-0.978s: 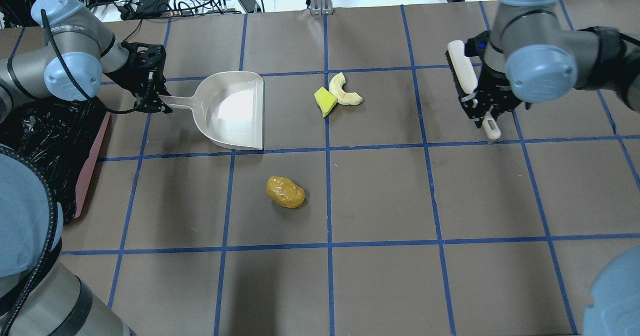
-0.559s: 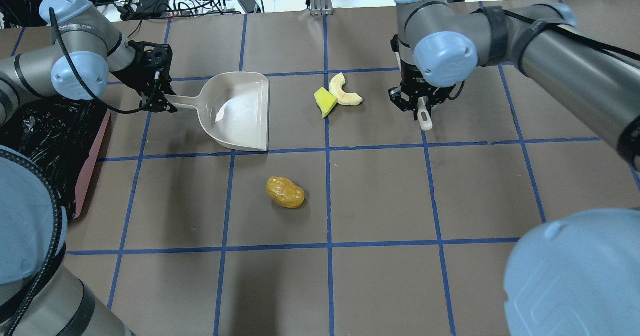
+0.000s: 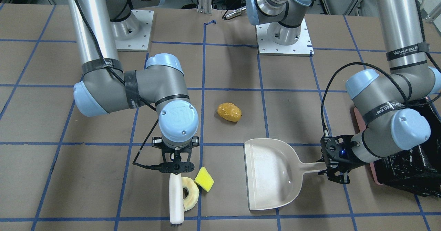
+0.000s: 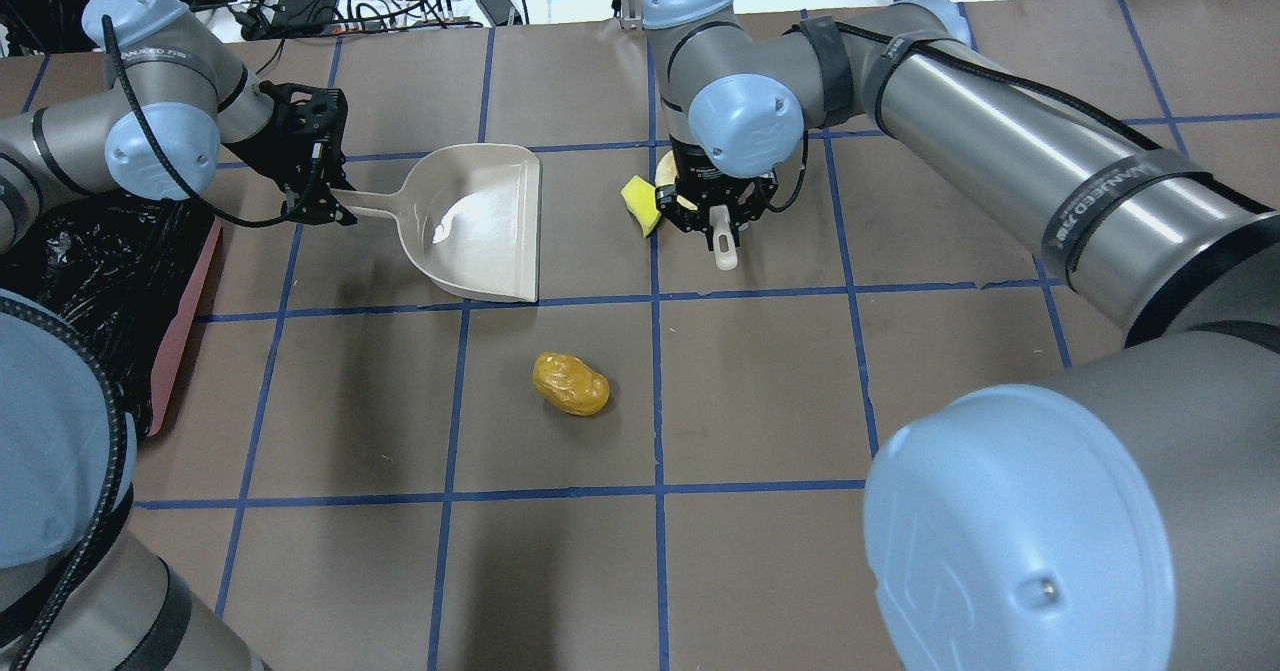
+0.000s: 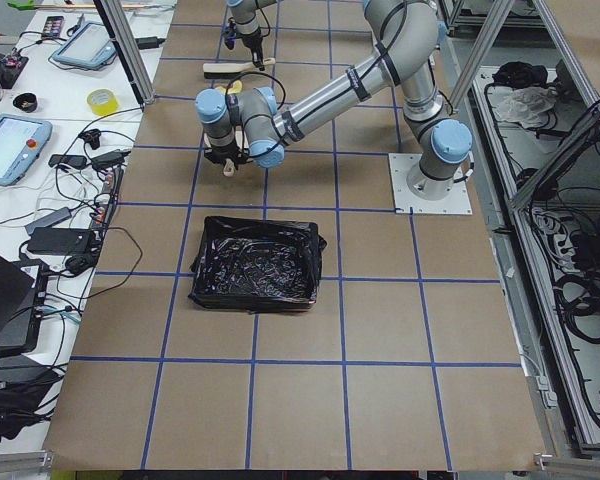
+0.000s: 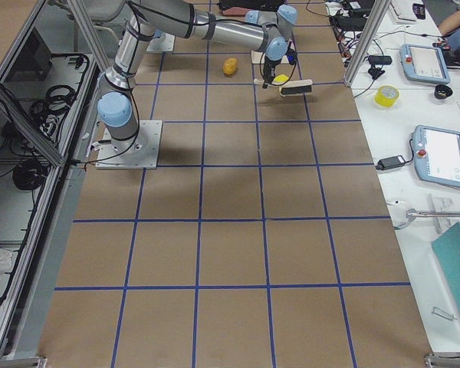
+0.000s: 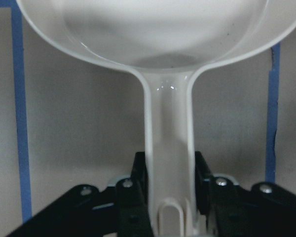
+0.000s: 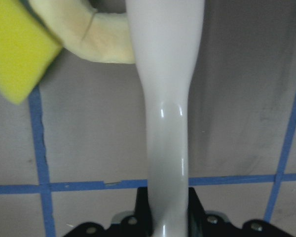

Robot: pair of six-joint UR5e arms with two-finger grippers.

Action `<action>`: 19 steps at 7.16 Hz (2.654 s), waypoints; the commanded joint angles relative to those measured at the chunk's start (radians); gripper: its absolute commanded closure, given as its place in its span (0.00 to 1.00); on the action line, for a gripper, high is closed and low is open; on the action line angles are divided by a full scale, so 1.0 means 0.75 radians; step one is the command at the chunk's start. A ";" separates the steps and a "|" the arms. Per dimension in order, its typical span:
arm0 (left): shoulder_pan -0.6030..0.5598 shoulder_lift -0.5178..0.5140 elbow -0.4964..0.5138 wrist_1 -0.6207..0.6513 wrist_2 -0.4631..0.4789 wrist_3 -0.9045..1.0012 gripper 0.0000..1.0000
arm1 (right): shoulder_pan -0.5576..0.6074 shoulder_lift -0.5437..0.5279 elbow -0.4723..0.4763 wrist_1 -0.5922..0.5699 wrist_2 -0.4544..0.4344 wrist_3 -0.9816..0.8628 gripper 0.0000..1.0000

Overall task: Sweep and dump trash into bin
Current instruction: 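Sweep the sponge and banana peel into the dustpan with the right gripper's brush, then sweep the yellow potato into the dustpan with the brush in the right gripper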

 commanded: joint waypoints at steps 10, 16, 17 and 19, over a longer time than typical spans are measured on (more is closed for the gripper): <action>0.000 0.002 -0.004 0.002 -0.002 0.016 1.00 | 0.343 0.202 -0.458 0.065 0.616 0.554 1.00; 0.090 0.132 -0.175 -0.037 0.055 0.245 1.00 | 0.299 -0.349 0.124 0.446 0.329 0.591 1.00; 0.096 0.186 -0.249 -0.041 0.057 0.245 1.00 | 0.299 -0.519 0.384 0.271 0.329 0.619 1.00; 0.098 0.363 -0.459 -0.043 0.063 0.231 1.00 | 0.316 -0.716 0.682 0.167 0.339 0.787 1.00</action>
